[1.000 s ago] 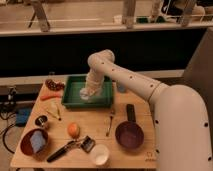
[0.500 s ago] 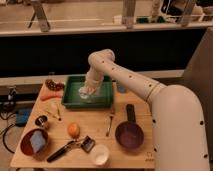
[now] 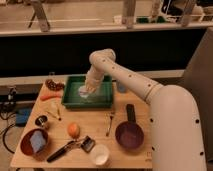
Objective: Place towel in tray
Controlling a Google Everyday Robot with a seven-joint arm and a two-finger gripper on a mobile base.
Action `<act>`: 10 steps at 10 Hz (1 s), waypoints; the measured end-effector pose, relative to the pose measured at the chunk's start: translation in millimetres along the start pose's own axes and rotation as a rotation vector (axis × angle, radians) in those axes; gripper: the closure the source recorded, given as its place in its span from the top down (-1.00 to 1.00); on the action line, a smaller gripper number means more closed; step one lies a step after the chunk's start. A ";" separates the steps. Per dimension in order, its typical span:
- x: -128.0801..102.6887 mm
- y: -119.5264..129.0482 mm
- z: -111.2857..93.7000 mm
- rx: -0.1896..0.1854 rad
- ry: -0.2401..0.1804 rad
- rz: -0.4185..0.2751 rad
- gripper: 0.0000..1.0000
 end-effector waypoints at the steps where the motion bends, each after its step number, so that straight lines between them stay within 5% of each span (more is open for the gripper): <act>1: 1.5 -0.9 0.0 0.002 -0.003 -0.005 -1.00; 10: 9.6 -11.3 11.3 0.016 -0.032 -0.050 -1.00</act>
